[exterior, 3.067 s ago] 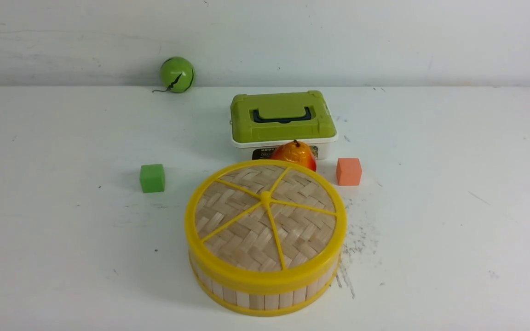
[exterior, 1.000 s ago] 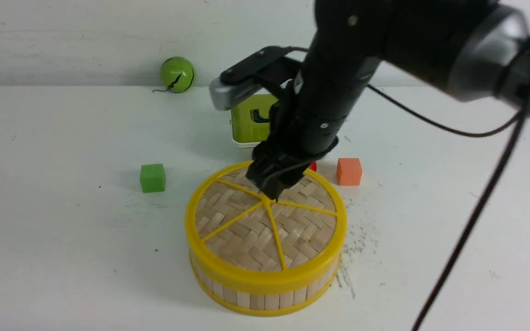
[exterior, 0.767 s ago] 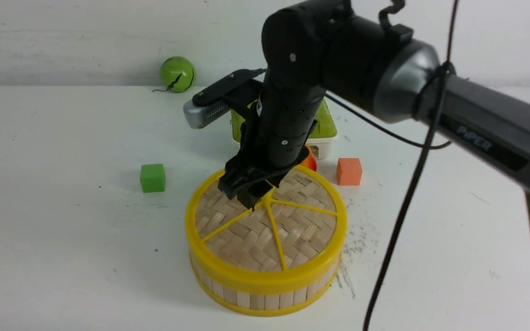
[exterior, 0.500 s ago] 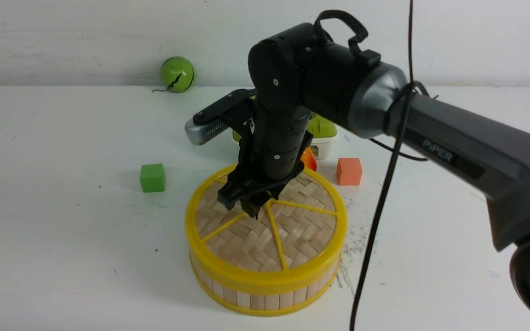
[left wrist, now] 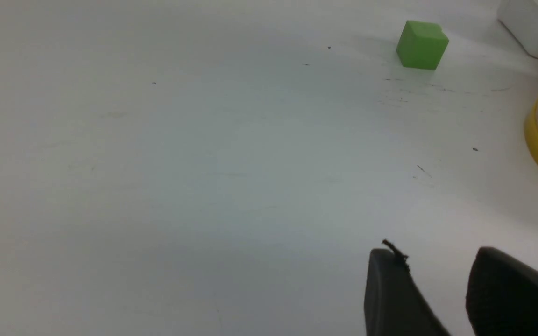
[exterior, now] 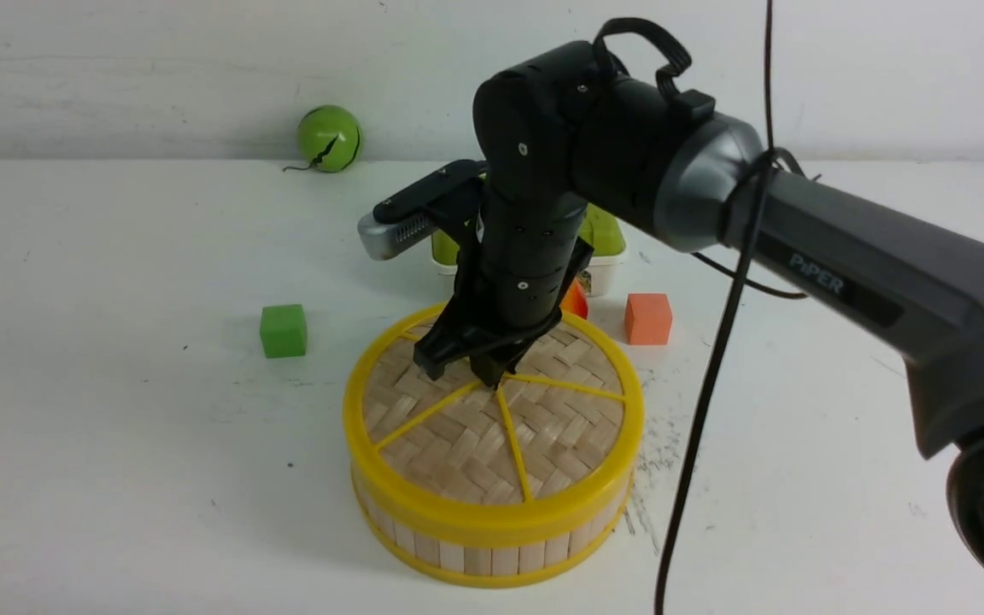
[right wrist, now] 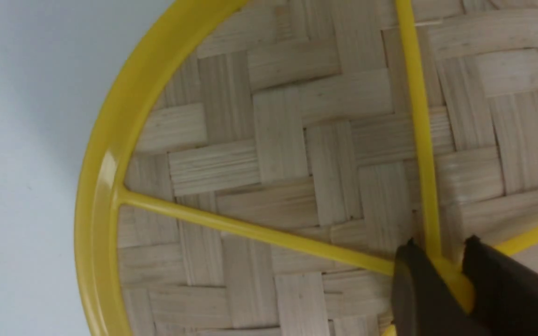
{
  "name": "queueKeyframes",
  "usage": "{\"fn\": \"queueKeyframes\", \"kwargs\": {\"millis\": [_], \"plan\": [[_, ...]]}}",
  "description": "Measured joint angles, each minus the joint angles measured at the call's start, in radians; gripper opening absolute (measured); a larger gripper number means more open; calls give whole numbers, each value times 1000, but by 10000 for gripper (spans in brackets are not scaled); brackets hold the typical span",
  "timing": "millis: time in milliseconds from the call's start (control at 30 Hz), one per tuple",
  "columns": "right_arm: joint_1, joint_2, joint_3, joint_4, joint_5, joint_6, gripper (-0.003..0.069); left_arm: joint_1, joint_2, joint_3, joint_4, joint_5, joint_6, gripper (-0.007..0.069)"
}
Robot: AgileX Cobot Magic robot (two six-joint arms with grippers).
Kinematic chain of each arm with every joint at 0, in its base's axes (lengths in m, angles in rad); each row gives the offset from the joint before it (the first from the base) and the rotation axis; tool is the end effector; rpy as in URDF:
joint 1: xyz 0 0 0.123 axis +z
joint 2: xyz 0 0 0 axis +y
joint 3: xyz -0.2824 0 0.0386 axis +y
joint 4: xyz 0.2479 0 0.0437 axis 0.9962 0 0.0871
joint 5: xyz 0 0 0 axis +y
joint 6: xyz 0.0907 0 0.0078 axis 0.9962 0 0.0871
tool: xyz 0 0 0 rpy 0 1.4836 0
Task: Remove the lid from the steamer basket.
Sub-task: Use the right arm to lift the lid of the steamer, then use the right arm to place the steamer lid on the table
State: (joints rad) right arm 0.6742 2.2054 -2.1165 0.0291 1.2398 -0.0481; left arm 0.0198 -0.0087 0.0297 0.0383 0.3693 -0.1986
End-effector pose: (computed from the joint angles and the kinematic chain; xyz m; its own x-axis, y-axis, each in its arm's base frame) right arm 0.3723 0.3008 0.2629 -0.7143 -0.6202 -0.3243 -0.6591 0.7520 0.0135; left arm 0.0528 0.0023 0.1704 -0.2889 -0.1679 -0.9425 -0.0809 0.9853 -0.1507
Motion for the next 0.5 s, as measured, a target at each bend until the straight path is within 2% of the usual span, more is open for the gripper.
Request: {"fn": "queueKeyframes", "kwargs": {"millis": [267, 500], "plan": [[0, -51, -15, -2, 8, -9, 108, 0, 0, 0, 0, 0, 0, 239], [-23, -267, 5, -6, 7, -25, 108, 0, 0, 0, 0, 0, 0, 239]]}}
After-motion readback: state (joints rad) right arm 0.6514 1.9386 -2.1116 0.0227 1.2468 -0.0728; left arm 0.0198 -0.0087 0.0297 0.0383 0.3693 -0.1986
